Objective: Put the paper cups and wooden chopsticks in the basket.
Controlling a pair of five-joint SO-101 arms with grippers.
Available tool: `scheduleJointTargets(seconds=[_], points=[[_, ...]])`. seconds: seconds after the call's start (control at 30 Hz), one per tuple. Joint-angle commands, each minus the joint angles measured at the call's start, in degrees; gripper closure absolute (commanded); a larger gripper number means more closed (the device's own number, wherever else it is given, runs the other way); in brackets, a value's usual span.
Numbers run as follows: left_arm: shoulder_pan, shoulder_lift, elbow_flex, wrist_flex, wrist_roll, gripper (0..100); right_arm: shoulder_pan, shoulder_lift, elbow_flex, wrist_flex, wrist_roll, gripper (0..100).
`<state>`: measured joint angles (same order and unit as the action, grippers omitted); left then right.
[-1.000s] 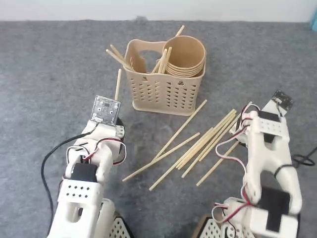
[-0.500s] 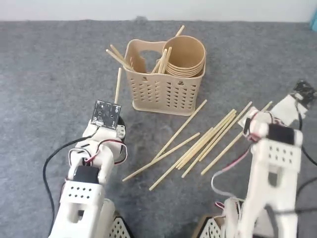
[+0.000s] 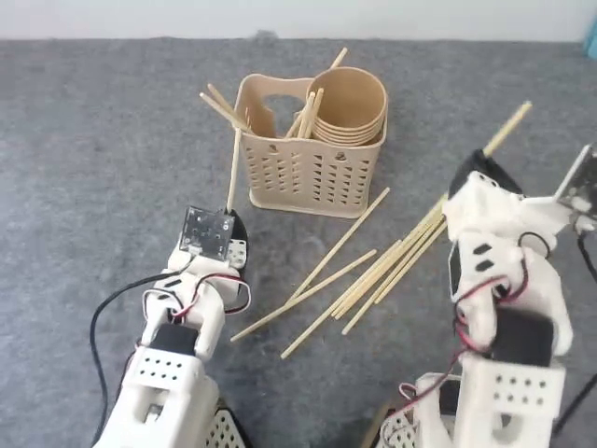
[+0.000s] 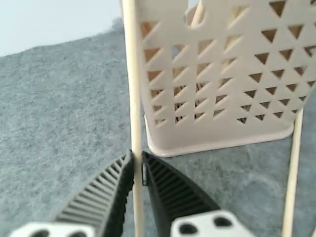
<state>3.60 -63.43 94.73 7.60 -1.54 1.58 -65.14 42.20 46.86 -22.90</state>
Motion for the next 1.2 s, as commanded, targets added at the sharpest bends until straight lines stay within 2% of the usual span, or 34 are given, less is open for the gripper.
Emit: scheduleJointTargets(seconds=[0.0,0.33,0.5,0.6,1.0,1.17], points=[[0.6,-1.8,0.8,-5.9,1.3,99,-5.8,-4.0,-1.0,-7.3,1.2,99.1],[0.2,-1.8,1.5,-8.1,1.3,99,-23.9,-4.4,-1.1,-29.7,1.7,99.0],[0.7,-1.9,1.5,-7.6,1.1,99,-28.9,-0.5,-4.8,-34.9,12.2,99.0],[0.7,-1.9,1.5,-7.6,1.1,99,-29.1,6.8,-10.5,-35.1,15.9,98.9],[0.7,-1.8,1.5,-7.9,1.1,99,-29.1,45.0,-44.9,-34.5,16.1,98.9],[0.7,-1.8,1.5,-8.0,1.1,99,-29.1,56.4,-50.9,-34.4,16.1,98.8]])
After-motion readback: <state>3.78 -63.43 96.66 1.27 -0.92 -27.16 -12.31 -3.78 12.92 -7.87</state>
